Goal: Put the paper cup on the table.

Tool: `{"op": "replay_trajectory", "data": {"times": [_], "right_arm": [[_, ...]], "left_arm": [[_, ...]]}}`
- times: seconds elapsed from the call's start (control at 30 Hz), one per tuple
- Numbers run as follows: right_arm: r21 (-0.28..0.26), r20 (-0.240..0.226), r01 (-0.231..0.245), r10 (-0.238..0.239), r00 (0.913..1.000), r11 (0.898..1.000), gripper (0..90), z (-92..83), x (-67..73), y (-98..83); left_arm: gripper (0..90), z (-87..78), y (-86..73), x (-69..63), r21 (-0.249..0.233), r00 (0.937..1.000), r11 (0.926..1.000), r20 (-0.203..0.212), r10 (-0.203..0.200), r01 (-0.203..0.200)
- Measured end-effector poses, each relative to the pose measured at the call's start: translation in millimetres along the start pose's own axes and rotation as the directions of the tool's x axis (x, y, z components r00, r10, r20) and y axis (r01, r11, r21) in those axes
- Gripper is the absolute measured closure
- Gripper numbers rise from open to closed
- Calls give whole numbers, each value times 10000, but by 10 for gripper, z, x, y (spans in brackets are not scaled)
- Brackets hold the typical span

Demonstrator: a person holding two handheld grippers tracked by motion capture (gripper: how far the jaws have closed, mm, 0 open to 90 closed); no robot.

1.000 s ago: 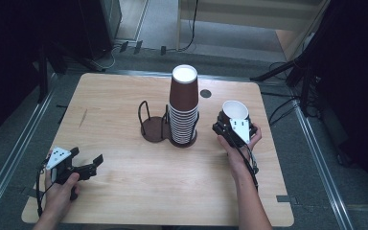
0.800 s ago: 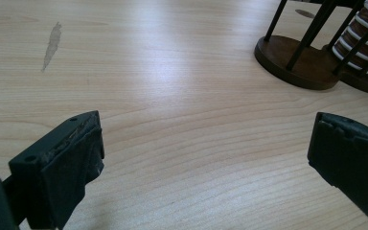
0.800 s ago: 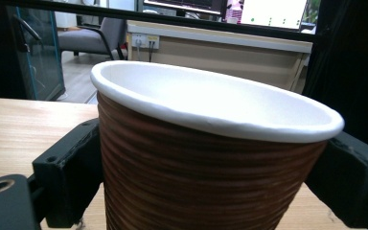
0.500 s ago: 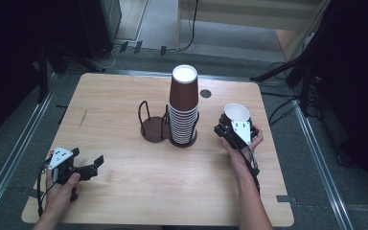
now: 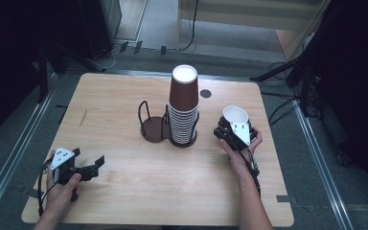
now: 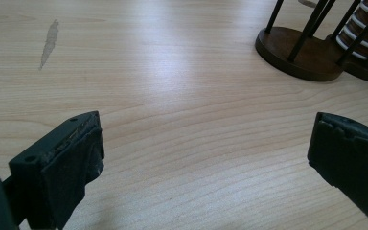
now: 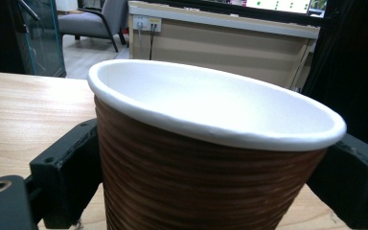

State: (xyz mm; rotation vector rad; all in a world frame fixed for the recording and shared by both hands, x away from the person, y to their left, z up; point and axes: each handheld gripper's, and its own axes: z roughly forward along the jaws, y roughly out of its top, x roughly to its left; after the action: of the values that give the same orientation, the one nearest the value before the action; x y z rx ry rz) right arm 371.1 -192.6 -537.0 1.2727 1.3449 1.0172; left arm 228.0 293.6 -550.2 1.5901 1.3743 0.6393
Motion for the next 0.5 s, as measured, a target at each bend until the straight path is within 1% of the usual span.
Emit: {"op": "replay_trajectory", "data": {"times": [0.2,0.33,0.43,0.47,0.5], "right_arm": [[137,-16,-18,18,10000,9999,51,-6,-12,8],[359,-350,-176,188,9992,9992,0,-18,-21,23],[426,-599,-351,376,9975,9985,0,-42,-32,53],[460,-664,-476,506,9965,9978,0,-57,-32,69],[509,-659,-558,591,9961,9971,0,-66,-34,81]], "left_arm": [[0,2,0,-3,19,10000,10000,16,5,-5],[0,2,0,-3,25,10000,10000,16,3,-3],[0,3,0,-4,24,10000,10000,4,1,-1],[0,3,0,-4,28,10000,10000,10,-6,6],[0,4,-1,-5,30,10000,10000,8,-10,10]]}}
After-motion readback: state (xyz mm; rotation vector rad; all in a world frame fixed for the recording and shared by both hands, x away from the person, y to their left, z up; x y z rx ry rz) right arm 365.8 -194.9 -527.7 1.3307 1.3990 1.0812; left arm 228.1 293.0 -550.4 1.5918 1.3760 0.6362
